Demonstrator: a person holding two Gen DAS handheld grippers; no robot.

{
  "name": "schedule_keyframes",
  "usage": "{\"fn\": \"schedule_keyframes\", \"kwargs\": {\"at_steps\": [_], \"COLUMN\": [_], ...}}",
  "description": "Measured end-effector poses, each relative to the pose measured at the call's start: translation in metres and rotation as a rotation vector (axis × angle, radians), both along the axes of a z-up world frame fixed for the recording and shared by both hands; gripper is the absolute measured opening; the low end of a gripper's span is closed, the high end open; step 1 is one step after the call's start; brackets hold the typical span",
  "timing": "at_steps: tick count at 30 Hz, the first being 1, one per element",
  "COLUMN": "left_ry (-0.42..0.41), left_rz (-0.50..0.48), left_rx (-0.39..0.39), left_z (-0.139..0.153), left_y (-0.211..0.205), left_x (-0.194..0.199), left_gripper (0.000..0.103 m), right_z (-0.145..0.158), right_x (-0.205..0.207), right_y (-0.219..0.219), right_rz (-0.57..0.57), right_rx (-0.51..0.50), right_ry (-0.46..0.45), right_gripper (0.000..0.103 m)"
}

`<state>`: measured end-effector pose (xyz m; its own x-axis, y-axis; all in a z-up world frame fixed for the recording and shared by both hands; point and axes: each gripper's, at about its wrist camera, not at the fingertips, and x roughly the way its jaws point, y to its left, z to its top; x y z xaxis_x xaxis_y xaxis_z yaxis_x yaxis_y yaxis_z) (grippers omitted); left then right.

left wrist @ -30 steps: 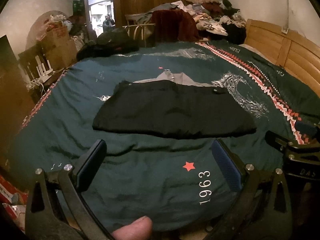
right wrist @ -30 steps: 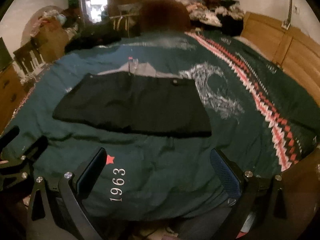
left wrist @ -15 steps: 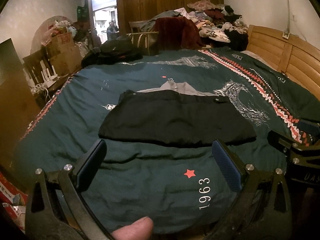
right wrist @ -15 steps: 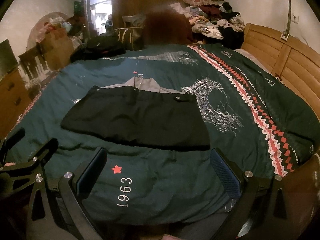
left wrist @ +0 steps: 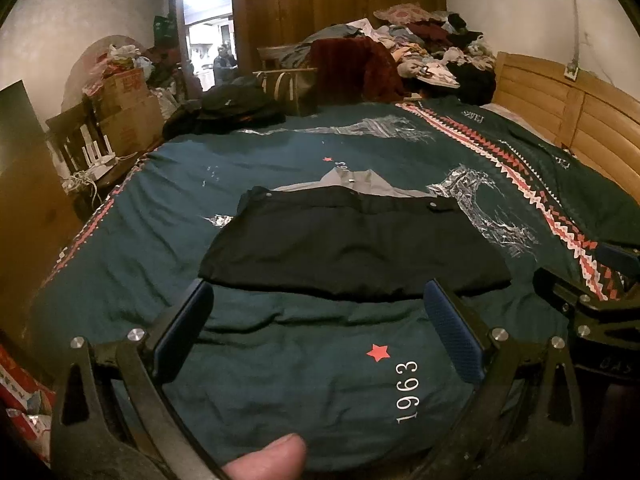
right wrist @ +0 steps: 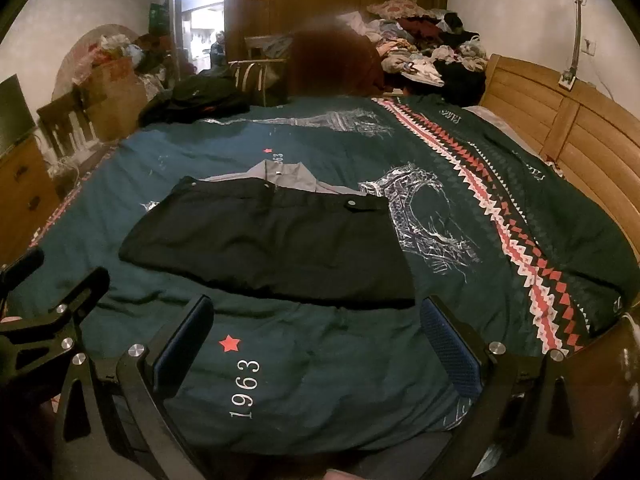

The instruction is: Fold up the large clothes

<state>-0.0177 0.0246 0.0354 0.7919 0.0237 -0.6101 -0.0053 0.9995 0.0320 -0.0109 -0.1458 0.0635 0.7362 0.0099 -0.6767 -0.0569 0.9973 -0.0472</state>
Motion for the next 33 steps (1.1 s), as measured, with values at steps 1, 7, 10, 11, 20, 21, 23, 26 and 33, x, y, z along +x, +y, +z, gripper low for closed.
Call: {"fn": "schedule_keyframes", "kwargs": {"at_steps": [1, 7, 10, 11, 20, 21, 23, 26, 33], "left_ry": [0.003, 0.013, 0.018, 0.019, 0.049, 0.059, 0.080, 0.140, 0.291], "left_rz": [-0.002, -0.011, -0.011, -0.011, -0.010, -0.010, 0.018, 0.077, 0.268], "left_rx": [0.000, 0.001, -0.002, -0.002, -0.030, -0.044, -0.043, -0.016, -0.064], "left_z": [0.000, -0.002, -0.002, -0.002, -0.018, -0.023, -0.045, -0.085, -0.161], "left_y": [0.000, -0.004, -0.003, -0.003, 0.006, 0.010, 0.022, 0.047, 0.111], "left_x": [0.000, -0.001, 0.000, 0.000, 0.014, 0.019, 0.033, 0.061, 0.104], "left_gripper": [0.103, 0.103, 0.103, 0.103, 0.103, 0.103, 0.103, 0.103, 0.103], "right_z": [0.000, -0.001, -0.003, -0.004, -0.011, -0.015, -0.033, -0.079, -0.189], "right_x": [0.000, -0.001, -0.001, -0.001, 0.004, 0.008, 0.018, 0.039, 0.078], "right_y": [-0.001, -0.002, -0.002, -0.002, -0.003, -0.003, -0.007, -0.014, -0.035], "right_rz": [-0.001, -0.001, 0.001, 0.002, 0.005, 0.006, 0.011, 0.038, 0.035], "right_rx": [0.002, 0.003, 0.005, 0.003, 0.008, 0.009, 0.024, 0.054, -0.001], "right_ry": [0.002, 0.009, 0.016, 0.016, 0.031, 0.038, 0.067, 0.144, 0.271], "right_gripper": [0.103, 0.103, 0.103, 0.103, 0.103, 0.103, 0.103, 0.103, 0.103]}}
